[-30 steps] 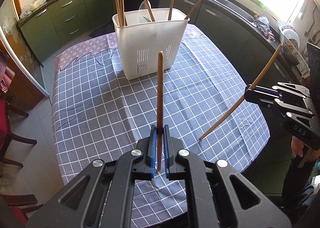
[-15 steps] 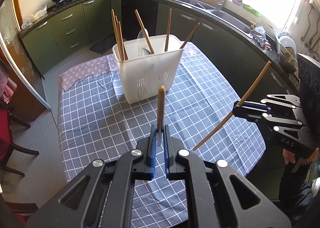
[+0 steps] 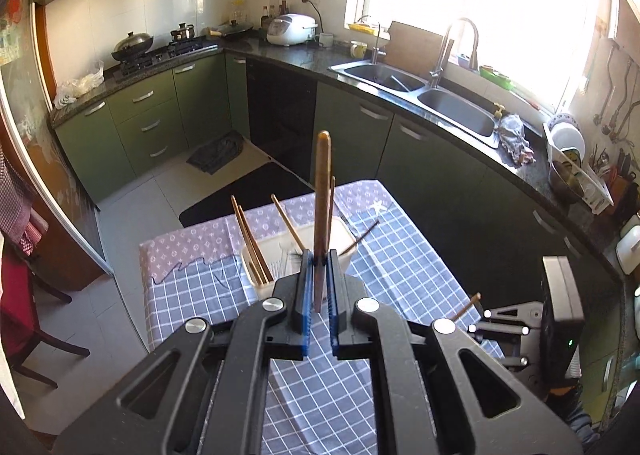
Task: Organize utensils
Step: 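Carry both upright chopsticks over the white caddy, then lower the chopsticks into the caddy and open both tools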
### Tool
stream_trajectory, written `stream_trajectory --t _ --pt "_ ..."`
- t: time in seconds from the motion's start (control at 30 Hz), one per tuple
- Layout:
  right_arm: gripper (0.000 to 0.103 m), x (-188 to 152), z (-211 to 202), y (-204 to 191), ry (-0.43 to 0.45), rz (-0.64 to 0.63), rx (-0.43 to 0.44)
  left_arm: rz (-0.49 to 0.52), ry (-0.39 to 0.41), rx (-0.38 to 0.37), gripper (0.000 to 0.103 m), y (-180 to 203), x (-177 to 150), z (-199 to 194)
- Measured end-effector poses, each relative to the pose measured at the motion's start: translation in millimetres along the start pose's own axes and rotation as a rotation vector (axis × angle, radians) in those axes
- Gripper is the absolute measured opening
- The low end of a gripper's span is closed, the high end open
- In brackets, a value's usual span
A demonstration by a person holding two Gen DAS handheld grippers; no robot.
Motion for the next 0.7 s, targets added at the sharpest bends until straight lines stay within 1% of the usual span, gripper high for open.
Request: stream_trajectory --t 0.07,0.13,0.23,0.33,0.43,0.63,0.67,0.7 --pt "0.007 -3 1 3 -0.003 0.005 0.002 0.0 0.034 0.025 0.007 -1 19 3" --pt "0.007 -5 1 6 -0.004 0.011 0.004 -0.003 0.051 0.055 0.007 -4 30 13" --pt "0.007 -5 -1 12 0.005 0.021 0.001 -0.021 0.028 0.094 0.007 -13 36 38" --pt "0.007 7 -11 17 0.033 0.024 -0.013 -0.045 -0.013 0.124 0.007 -24 32 64" --pt "0.007 27 -25 17 0.072 0.004 -0.025 -0.042 -0.041 0.159 0.007 -33 24 83" --pt "0.007 74 -49 11 0.15 -0.045 -0.056 -0.028 -0.129 0.177 0.007 -44 -7 117" --pt "0.007 82 -52 10 0.163 -0.047 -0.061 -0.01 -0.107 0.193 0.01 -44 -8 118" --pt "0.007 91 -55 11 0.175 -0.048 -0.065 0.021 -0.074 0.227 0.02 -45 -9 116"
Point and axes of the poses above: each gripper's, at about its wrist camera, not at the fingertips, and z roughly the way its jaws point, y to its right, x to its top, the point moved 8 cm from there along z, roughly the way its jaws point, and after that the axes turned 11 degrees about -z, right-handed, at the moved point
